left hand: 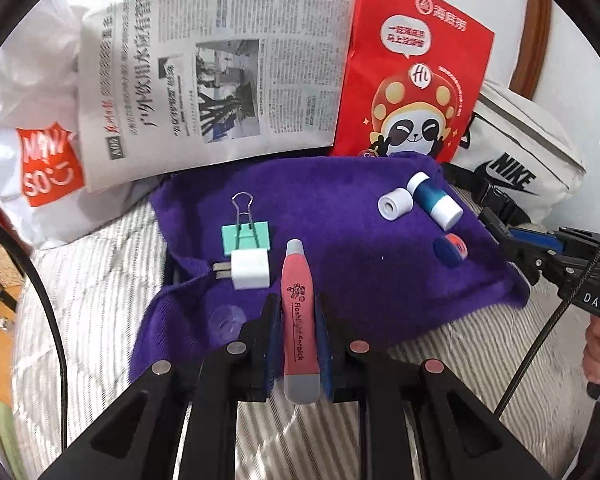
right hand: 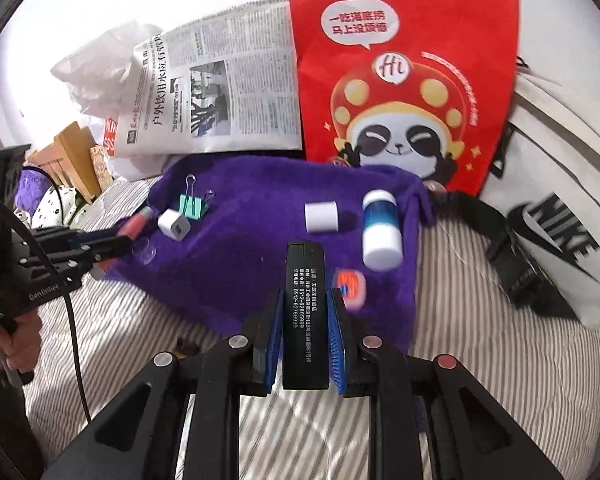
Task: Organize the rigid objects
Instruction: 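Carry the highlighter with the left gripper while the right gripper carries the black tube onto the towel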
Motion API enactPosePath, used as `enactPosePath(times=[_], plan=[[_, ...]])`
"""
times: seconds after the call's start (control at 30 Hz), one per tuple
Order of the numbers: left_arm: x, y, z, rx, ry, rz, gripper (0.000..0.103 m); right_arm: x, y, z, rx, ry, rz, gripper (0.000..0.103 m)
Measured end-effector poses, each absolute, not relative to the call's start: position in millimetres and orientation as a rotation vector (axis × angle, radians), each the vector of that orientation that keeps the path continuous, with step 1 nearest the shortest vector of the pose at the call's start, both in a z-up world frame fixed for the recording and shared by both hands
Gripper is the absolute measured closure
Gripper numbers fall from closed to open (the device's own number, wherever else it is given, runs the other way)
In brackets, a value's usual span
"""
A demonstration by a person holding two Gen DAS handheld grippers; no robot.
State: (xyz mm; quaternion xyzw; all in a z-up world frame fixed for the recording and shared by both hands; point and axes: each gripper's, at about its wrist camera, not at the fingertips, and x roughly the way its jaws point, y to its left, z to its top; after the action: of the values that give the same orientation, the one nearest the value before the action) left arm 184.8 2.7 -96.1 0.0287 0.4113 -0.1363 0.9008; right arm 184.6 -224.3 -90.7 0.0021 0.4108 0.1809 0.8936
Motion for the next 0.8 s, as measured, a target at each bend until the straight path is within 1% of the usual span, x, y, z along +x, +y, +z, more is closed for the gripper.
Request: enactPosePath(times=[0.33, 0.8], plan=[[214, -6, -124, 0.041, 0.908, -0.296, 0.086, 219, -209, -118, -0.011, 0.917, 0.388, 0.081], [229, -7, -142, 0.043, 0.928, -0.282, 0.086, 246, -189, -143, -0.053, 0.954, 0.384, 0.081]])
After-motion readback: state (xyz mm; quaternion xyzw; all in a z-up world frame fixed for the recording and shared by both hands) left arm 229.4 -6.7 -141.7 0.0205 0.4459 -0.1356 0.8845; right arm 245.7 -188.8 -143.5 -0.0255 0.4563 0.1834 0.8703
